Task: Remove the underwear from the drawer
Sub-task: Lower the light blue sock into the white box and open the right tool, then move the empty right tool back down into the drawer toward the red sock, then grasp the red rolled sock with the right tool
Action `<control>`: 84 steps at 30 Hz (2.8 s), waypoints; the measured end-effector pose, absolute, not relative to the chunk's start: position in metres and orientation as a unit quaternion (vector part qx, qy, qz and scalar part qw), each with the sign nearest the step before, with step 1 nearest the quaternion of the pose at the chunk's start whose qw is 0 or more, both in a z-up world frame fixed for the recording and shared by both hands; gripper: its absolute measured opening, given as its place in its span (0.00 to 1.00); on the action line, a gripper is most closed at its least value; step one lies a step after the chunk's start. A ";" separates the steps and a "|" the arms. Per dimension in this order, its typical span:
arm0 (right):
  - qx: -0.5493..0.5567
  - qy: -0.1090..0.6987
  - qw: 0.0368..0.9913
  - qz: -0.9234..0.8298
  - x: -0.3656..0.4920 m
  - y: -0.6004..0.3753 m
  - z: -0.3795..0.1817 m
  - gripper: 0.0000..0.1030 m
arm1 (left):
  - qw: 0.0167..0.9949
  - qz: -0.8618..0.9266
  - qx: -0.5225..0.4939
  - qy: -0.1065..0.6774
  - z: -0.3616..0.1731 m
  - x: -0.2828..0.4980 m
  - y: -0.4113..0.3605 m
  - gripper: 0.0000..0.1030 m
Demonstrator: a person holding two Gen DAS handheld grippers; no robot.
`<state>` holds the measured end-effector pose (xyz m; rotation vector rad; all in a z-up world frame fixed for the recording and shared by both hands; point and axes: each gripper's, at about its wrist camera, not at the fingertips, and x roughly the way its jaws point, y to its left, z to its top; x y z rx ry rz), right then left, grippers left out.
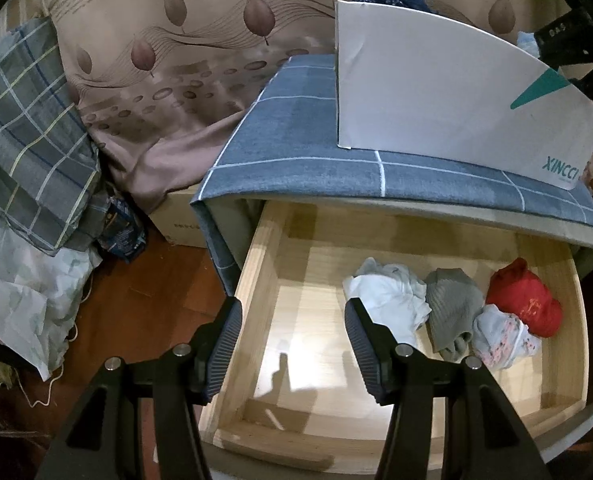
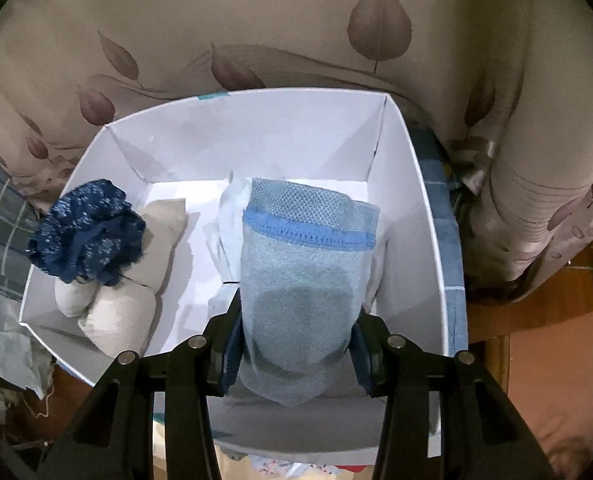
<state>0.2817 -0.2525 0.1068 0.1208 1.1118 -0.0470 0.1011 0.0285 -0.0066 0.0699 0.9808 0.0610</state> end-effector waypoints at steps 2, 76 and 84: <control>0.042 0.526 0.849 -0.028 0.282 -0.250 0.105 0.45 | 0.881 0.028 0.032 0.472 -0.007 0.101 0.028 0.53; -0.113 0.693 0.702 0.116 0.158 -0.231 -0.109 0.51 | 0.863 0.045 0.007 0.503 -0.018 0.109 0.046 0.53; 0.006 0.746 0.663 0.061 0.150 -0.240 -0.115 0.46 | 0.861 0.041 0.009 0.506 -0.018 0.108 0.046 0.53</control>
